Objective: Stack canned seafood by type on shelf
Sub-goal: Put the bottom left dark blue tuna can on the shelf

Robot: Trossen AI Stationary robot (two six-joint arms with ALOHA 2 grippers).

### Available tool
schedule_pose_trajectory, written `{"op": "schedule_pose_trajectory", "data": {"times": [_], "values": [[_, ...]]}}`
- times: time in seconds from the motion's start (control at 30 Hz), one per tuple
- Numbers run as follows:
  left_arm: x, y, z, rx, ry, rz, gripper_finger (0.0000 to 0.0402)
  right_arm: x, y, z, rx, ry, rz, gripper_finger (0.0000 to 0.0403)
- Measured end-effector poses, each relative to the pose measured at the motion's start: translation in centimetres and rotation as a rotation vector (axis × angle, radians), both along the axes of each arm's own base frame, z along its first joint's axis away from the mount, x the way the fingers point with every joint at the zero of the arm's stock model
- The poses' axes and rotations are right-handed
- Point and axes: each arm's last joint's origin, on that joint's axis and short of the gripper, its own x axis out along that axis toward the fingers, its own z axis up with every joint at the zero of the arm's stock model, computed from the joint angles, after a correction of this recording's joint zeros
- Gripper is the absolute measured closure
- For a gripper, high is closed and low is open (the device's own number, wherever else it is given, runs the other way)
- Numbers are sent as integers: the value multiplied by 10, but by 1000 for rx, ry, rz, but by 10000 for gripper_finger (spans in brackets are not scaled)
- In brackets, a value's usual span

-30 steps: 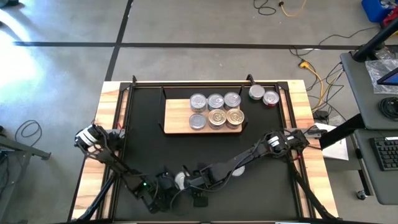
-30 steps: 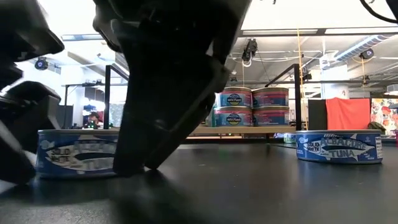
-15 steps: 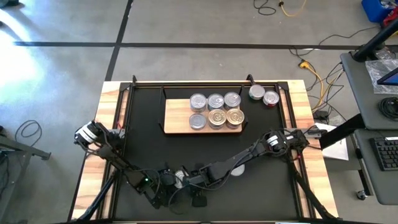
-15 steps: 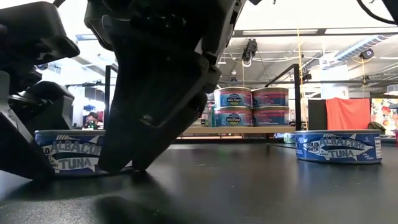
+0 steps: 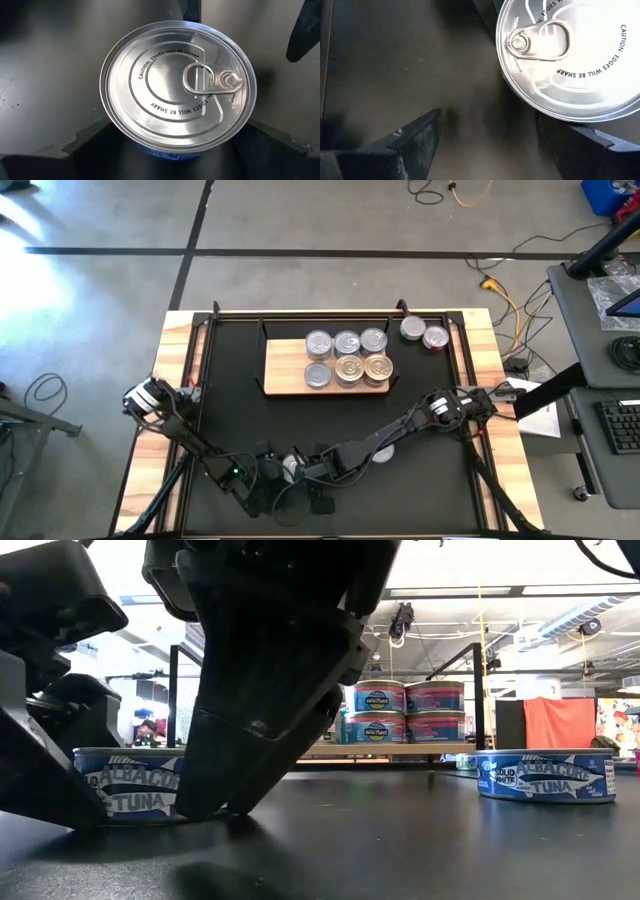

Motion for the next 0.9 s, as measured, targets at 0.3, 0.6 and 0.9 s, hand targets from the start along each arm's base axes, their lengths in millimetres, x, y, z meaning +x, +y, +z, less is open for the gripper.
{"op": "schedule_pose_trajectory", "data": {"times": [0.3,0.6,0.9], "values": [[-5,7,-8,-44,-116,44,17,-1,-2,-1,15,23,4,75],[-3,15,-10,36,-123,55,3,3,-11,0,25,17,-18,76],[-2,15,-9,-12,-123,74,31,4,-15,1,37,34,-39,74]]}}
